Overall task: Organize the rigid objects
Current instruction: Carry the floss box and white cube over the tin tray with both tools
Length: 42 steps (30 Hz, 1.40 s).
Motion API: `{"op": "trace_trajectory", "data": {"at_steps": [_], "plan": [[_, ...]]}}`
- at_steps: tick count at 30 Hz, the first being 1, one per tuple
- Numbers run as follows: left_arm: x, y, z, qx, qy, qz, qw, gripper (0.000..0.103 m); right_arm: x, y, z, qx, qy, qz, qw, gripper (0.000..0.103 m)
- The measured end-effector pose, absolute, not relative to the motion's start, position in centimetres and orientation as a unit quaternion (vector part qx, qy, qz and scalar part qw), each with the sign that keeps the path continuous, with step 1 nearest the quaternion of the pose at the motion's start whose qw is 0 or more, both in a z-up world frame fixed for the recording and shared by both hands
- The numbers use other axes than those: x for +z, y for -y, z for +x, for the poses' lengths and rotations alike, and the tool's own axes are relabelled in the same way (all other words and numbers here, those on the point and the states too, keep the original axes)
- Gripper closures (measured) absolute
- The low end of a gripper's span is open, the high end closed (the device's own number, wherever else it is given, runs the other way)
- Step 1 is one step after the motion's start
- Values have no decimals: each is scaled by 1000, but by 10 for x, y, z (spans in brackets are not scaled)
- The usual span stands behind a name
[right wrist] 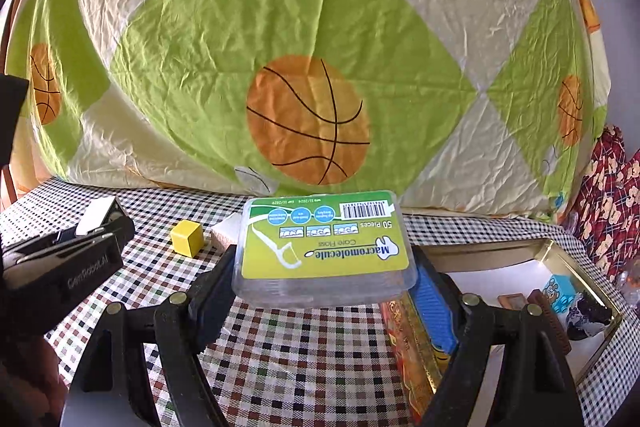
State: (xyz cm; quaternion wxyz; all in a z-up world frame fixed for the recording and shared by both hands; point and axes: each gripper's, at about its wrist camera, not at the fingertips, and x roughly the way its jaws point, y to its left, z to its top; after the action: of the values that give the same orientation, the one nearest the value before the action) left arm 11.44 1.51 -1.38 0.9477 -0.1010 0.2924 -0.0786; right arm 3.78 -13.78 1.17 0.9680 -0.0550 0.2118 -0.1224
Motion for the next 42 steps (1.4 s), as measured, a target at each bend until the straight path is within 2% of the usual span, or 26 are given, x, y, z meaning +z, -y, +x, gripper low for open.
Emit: {"op": "trace_trajectory", "data": {"at_steps": [14,42], "plan": [[-8,-2,78,-59,-255,-86,961,72,23,150,11,-128,-181,-65,973,21],[3,74,33,-102,-232,-34,967,72,32,245,-26,-170,-190,-17,967,21]]}}
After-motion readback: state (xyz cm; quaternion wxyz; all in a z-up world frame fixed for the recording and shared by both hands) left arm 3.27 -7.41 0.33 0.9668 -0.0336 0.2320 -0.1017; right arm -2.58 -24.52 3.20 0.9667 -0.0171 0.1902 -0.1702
